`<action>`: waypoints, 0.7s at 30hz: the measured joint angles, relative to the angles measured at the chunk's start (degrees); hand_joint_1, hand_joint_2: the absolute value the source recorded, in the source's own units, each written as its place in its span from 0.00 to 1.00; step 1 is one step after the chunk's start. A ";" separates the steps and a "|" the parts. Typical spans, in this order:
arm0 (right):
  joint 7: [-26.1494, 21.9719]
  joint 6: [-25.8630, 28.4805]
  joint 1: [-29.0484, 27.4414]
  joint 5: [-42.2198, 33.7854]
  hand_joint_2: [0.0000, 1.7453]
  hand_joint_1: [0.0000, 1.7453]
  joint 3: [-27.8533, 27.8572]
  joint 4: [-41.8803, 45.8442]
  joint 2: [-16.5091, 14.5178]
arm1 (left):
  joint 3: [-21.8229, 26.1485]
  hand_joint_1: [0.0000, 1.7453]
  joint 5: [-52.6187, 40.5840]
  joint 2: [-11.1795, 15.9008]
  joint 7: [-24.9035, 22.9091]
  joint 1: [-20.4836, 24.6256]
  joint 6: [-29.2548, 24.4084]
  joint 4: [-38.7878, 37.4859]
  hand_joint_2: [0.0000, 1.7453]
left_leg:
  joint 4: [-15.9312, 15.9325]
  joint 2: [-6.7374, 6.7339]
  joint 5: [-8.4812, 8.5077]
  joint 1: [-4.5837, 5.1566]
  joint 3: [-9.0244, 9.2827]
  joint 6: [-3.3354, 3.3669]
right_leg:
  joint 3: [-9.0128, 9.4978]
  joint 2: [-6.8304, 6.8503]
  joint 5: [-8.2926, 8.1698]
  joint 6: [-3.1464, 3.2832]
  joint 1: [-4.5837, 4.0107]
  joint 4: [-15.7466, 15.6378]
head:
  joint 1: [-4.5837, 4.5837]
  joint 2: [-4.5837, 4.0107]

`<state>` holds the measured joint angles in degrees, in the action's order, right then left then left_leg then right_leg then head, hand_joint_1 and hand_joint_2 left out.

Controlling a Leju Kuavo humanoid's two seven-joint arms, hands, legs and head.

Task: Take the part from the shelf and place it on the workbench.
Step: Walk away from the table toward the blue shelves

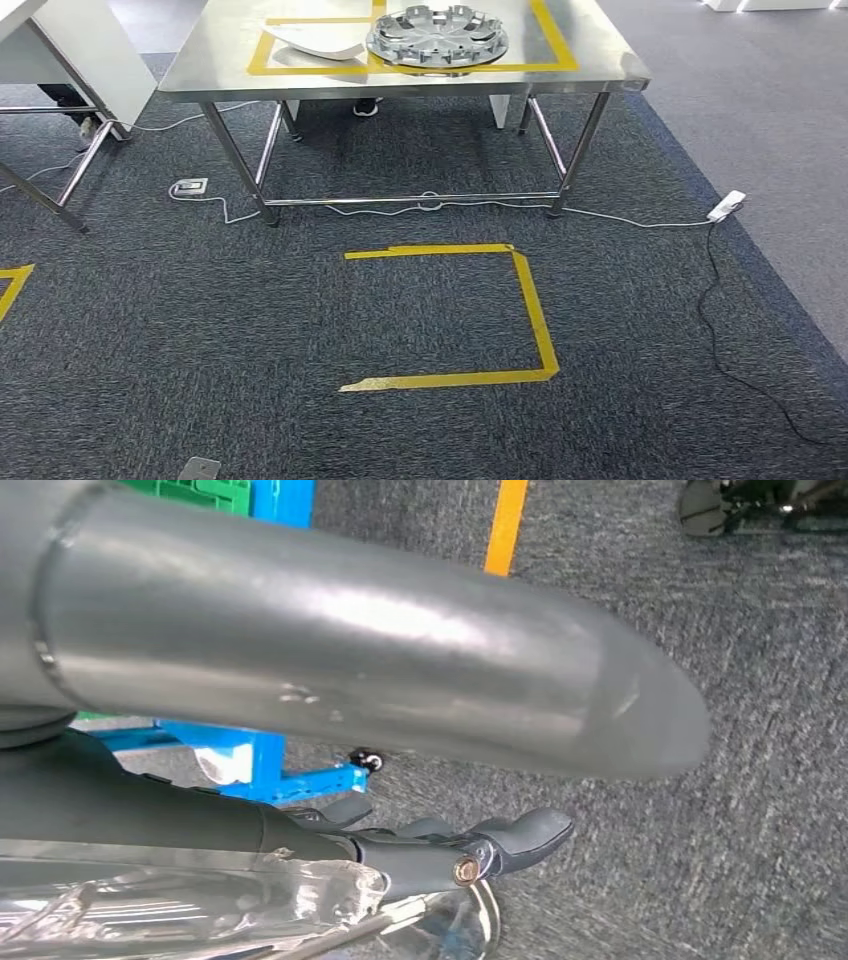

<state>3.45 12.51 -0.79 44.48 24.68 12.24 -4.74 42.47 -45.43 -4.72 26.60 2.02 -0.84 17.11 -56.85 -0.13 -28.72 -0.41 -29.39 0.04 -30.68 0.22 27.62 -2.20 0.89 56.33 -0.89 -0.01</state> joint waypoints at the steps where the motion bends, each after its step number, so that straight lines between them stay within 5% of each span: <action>1: 0.03 0.02 -0.03 0.03 0.00 0.00 0.07 0.00 0.00 | 0.01 0.00 -0.01 -0.03 0.00 -0.06 -0.01 -0.01 0.00 | 0.09 0.00 0.20 0.06 -0.14 0.19 | -0.15 0.00 0.06 0.01 0.09 -0.12 | -0.03 0.01; 4: 0.60 0.50 -0.08 0.61 0.00 0.00 0.22 0.00 0.00 | 0.01 0.00 -0.05 -0.08 -0.01 -0.10 -0.03 -0.06 0.00 | 0.53 0.00 0.55 0.14 -0.24 0.33 | -0.66 0.01 0.23 2.18 0.17 -0.37 | 0.05 0.01; 6: 1.07 0.87 -0.08 1.06 0.00 0.00 0.24 0.00 0.00 | 0.03 0.00 -0.05 -0.04 -0.02 -0.08 -0.05 -0.07 0.00 | 0.52 -0.01 0.59 0.38 -0.28 0.69 | -0.70 0.00 -0.12 2.65 0.27 -0.47 | 0.09 0.00; 13: 1.83 2.23 -0.16 2.90 0.00 0.00 0.14 0.00 0.00 | 0.04 0.00 -0.08 -0.03 -0.02 -0.09 -0.05 -0.13 0.00 | 0.33 -0.01 0.93 0.94 -0.68 1.52 | -0.28 -0.01 -1.38 0.30 0.77 -0.98 | 0.08 0.00; 17: 2.14 2.79 -0.14 4.02 0.00 0.00 -0.39 0.00 -0.17 | 0.04 0.00 -0.08 0.14 -0.04 0.00 -0.06 -0.13 0.00 | 1.17 -0.06 1.71 1.12 -0.61 2.96 | -0.37 0.03 -1.61 -2.12 1.18 -1.67 | 0.01 -0.01; 19: 2.21 2.90 -0.13 4.15 0.00 0.00 -0.57 0.00 -0.18 | 0.04 0.00 -0.08 0.07 -0.04 0.05 -0.06 -0.13 0.00 | 2.38 -0.11 2.61 0.80 -0.43 3.53 | -2.10 -0.07 1.08 -1.98 0.98 1.88 | 0.27 -0.01; 21: 2.31 2.93 -0.16 4.30 0.00 0.00 -0.66 0.00 -0.17 | 0.04 0.00 -0.08 -0.02 -0.04 -0.05 -0.05 -0.14 0.00 | 2.53 -0.01 2.89 0.80 -0.73 3.62 | -5.40 -0.15 5.51 -1.67 0.88 9.75 | 0.49 0.00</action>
<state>5.77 15.44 -0.94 48.77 24.02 12.24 -4.92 42.52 -45.51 -4.74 26.56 1.97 -0.89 16.97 -54.32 -0.13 -25.83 0.39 -30.12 3.66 -36.08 0.07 33.14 -3.87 1.77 66.09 -0.40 -0.01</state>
